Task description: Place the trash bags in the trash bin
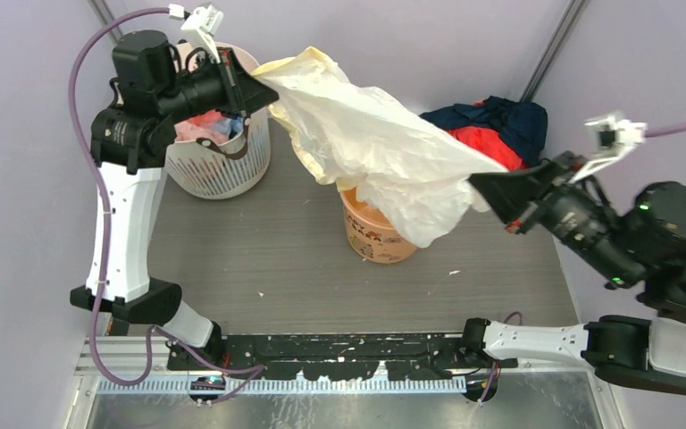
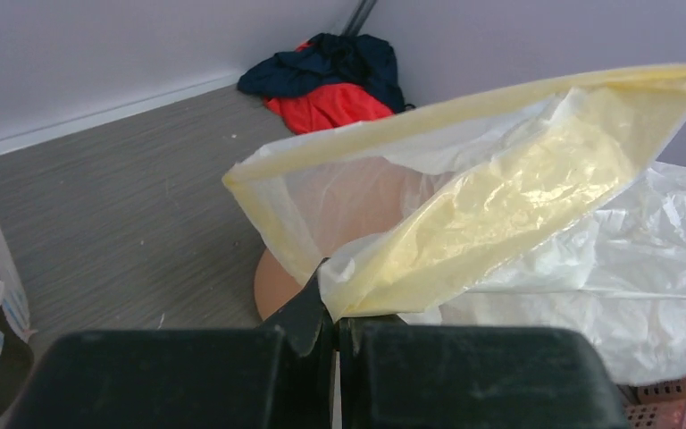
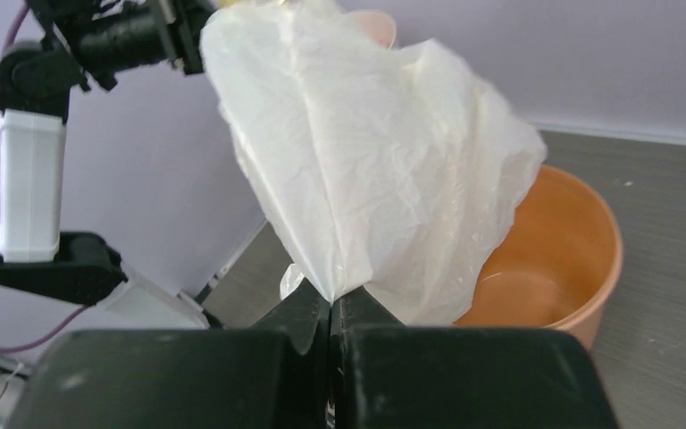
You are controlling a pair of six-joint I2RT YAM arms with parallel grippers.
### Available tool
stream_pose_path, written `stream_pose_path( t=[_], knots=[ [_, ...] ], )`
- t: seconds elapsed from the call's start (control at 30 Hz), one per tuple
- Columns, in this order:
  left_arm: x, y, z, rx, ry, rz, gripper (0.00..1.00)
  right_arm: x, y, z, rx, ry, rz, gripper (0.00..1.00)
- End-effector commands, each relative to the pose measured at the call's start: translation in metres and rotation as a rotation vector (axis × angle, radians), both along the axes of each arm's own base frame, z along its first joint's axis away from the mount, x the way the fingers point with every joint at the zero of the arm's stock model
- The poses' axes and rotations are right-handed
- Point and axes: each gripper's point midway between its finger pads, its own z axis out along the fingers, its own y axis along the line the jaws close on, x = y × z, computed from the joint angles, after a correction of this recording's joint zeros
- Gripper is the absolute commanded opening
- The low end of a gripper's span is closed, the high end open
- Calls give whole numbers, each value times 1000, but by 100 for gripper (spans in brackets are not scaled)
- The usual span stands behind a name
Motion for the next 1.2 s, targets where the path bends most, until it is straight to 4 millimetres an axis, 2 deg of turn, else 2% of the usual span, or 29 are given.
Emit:
stream_pose_path(
  t=[0.0, 0.23, 0.33, 0.53, 0.63, 0.83, 0.97, 1.0, 1.1, 1.13, 1.17],
  knots=[
    [-41, -8, 50, -103, -140, -139, 0, 16, -34, 5, -52, -61, -158, 1],
    [-76, -15, 72, -200, -186, -289, 0, 41, -53, 5, -139, -127, -358, 1],
    [-89, -14, 82, -248, -192, -343, 0, 52, -72, 6, -194, -155, -494, 1],
    [-92, -2, 92, -309, -194, -363, 0, 56, -114, 16, -193, -172, -713, 1],
    [-90, 8, 97, -334, -204, -358, 0, 55, -127, 19, -205, -170, -779, 1],
    [-88, 37, 115, -384, -240, -331, 0, 54, -138, 20, -230, -158, -831, 1],
    [-92, 41, 129, -421, -263, -353, 0, 55, -127, 21, -207, -170, -770, 3],
    [-91, 41, 131, -431, -257, -357, 0, 56, -122, 21, -209, -174, -750, 8],
    [-85, 41, 139, -462, -261, -373, 0, 58, -102, 26, -208, -179, -665, 49],
    [-82, 41, 141, -473, -258, -378, 0, 58, -98, 28, -213, -174, -651, 57],
    [-80, 41, 144, -482, -257, -384, 0, 58, -93, 31, -219, -175, -624, 60]
  ],
)
